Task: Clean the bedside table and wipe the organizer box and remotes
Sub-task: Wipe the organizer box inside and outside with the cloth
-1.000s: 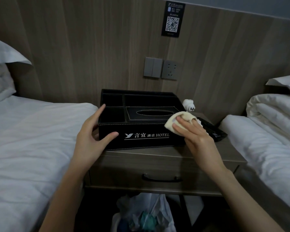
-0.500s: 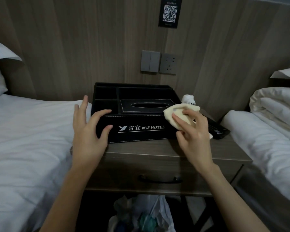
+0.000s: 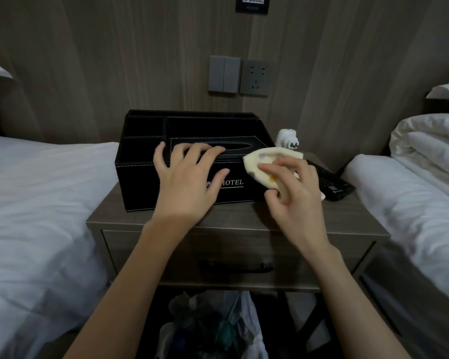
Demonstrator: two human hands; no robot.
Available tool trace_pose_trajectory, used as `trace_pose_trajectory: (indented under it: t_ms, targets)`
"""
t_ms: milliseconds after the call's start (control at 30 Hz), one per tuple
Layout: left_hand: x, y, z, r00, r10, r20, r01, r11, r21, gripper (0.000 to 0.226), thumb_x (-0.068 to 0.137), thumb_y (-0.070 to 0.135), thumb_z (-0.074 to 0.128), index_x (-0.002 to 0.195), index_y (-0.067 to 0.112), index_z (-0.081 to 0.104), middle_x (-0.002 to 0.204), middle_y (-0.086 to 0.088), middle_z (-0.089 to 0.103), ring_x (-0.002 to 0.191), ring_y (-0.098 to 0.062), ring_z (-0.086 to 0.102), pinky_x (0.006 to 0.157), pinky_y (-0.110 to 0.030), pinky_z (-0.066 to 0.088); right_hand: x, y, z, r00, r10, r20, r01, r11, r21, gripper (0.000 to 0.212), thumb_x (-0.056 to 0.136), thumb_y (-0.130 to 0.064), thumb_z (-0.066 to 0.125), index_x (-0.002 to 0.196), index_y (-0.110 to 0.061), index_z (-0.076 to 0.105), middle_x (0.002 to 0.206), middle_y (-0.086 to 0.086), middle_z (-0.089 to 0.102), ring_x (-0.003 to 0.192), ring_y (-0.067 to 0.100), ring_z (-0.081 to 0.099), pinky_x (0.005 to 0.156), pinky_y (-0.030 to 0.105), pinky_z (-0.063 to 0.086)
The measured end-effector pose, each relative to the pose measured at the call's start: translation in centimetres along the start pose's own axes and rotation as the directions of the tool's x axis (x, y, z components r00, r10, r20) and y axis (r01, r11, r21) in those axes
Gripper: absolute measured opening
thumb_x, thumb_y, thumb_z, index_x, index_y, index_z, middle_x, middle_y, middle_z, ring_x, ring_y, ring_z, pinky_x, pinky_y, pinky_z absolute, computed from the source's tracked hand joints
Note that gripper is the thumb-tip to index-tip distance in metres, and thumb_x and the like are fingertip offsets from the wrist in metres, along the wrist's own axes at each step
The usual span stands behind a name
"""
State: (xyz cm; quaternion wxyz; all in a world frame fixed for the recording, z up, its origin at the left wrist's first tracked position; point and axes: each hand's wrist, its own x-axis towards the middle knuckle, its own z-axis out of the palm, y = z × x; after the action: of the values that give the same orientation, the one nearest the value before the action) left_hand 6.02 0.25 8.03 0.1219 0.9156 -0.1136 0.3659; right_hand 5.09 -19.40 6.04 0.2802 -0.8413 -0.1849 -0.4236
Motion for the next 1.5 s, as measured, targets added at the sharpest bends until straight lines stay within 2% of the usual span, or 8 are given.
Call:
trace_pose_trajectory:
  t_ms: [100, 300, 700, 833, 967, 1100, 1333, 1500]
  targets:
    - [0.5, -0.1, 0.0, 1.0, -0.014, -0.019, 0.014, 0.999, -0.041, 0.039, 0.095, 0.046, 0.048, 0.131, 0.032, 0.056, 0.122, 0.007, 0.056, 0.121, -0.02, 0.042, 0.109, -0.046, 0.011, 0.3, 0.1, 0.3, 0.997, -0.065, 0.046, 0.067, 0.997, -0.046, 0.048, 0.079, 0.002, 0.06, 0.123, -0.017, 0.064, 0.123, 0.006, 0.052, 0.11, 0.026, 0.044, 0.1, 0.027, 0.038]
    - [0.7, -0.7, 0.1, 1.0, 0.002, -0.029, -0.004, 0.997, -0.074, 0.036, 0.097, 0.045, 0.046, 0.13, 0.036, 0.056, 0.121, 0.008, 0.054, 0.121, -0.015, 0.036, 0.101, -0.037, 0.01, -0.3, -0.1, 0.6, 0.978, -0.058, 0.202, 0.076, 0.994, -0.083, 0.045, 0.08, -0.006, 0.061, 0.122, -0.021, 0.06, 0.122, -0.002, 0.051, 0.112, 0.02, 0.046, 0.077, 0.036, 0.051]
    - [0.6, -0.9, -0.3, 1.0, 0.017, -0.018, -0.018, 0.995, -0.102, 0.034, 0.098, 0.041, 0.046, 0.13, 0.037, 0.057, 0.124, 0.009, 0.056, 0.121, -0.016, 0.035, 0.091, -0.028, 0.008, -1.1, 0.2, -0.7, 0.878, 0.049, 0.477, 0.034, 0.986, -0.164, 0.032, 0.093, -0.02, 0.05, 0.119, -0.029, 0.065, 0.118, -0.008, 0.06, 0.113, 0.016, 0.049, 0.088, 0.03, 0.041]
    - [0.5, -1.0, -0.6, 1.0, 0.015, -0.011, -0.017, 0.991, -0.13, 0.034, 0.097, 0.041, 0.047, 0.13, 0.037, 0.056, 0.126, 0.01, 0.056, 0.122, -0.017, 0.035, 0.091, -0.027, 0.008, -0.8, -0.3, -2.1, 0.992, 0.098, 0.078, -0.1, 0.995, 0.023, 0.033, 0.08, -0.02, 0.048, 0.105, -0.018, 0.071, 0.099, -0.002, 0.064, 0.095, 0.021, 0.06, 0.081, 0.032, 0.048]
    - [0.3, -1.3, -1.1, 0.999, 0.032, -0.008, -0.033, 0.981, -0.19, 0.033, 0.099, 0.036, 0.048, 0.13, 0.038, 0.056, 0.129, 0.012, 0.056, 0.125, -0.014, 0.036, 0.097, -0.03, 0.009, 0.4, -0.9, -2.7, 0.97, 0.016, -0.243, -0.02, 1.0, -0.014, 0.04, 0.078, 0.0, 0.057, 0.115, -0.01, 0.069, 0.104, 0.007, 0.062, 0.094, 0.024, 0.054, 0.087, 0.018, 0.04]
    - [-0.8, -1.9, -1.2, 0.996, 0.005, -0.087, -0.025, 0.972, -0.234, 0.037, 0.099, 0.03, 0.05, 0.136, 0.031, 0.053, 0.139, 0.006, 0.052, 0.139, -0.014, 0.031, 0.115, -0.039, -0.007, 0.8, -1.2, -0.2, 0.994, -0.104, -0.032, 0.104, 0.995, -0.008, 0.047, 0.079, 0.003, 0.059, 0.123, -0.011, 0.065, 0.114, 0.01, 0.057, 0.104, 0.021, 0.048, 0.094, 0.019, 0.038]
    - [-4.0, -4.6, -1.8, 0.976, -0.124, -0.179, 0.077, 0.965, -0.25, 0.048, 0.097, 0.021, 0.054, 0.144, 0.023, 0.044, 0.159, -0.002, 0.021, 0.149, -0.028, 0.003, 0.116, -0.048, -0.006, -0.6, -1.5, 1.4, 0.979, -0.073, 0.19, 0.095, 0.989, -0.111, 0.035, 0.079, -0.013, 0.059, 0.113, -0.023, 0.061, 0.109, -0.007, 0.054, 0.099, 0.018, 0.051, 0.059, 0.032, 0.051]
    - [-5.0, -6.4, -2.1, 0.97, -0.174, -0.168, 0.132, 0.962, -0.237, 0.049, 0.097, 0.021, 0.054, 0.144, 0.022, 0.043, 0.16, -0.005, 0.018, 0.149, -0.031, 0.001, 0.119, -0.036, -0.001, -1.3, -1.2, 1.8, 0.941, -0.033, 0.336, 0.106, 0.974, -0.199, 0.026, 0.085, -0.019, 0.054, 0.104, -0.026, 0.07, 0.1, -0.005, 0.061, 0.094, 0.021, 0.055, 0.075, 0.032, 0.044]
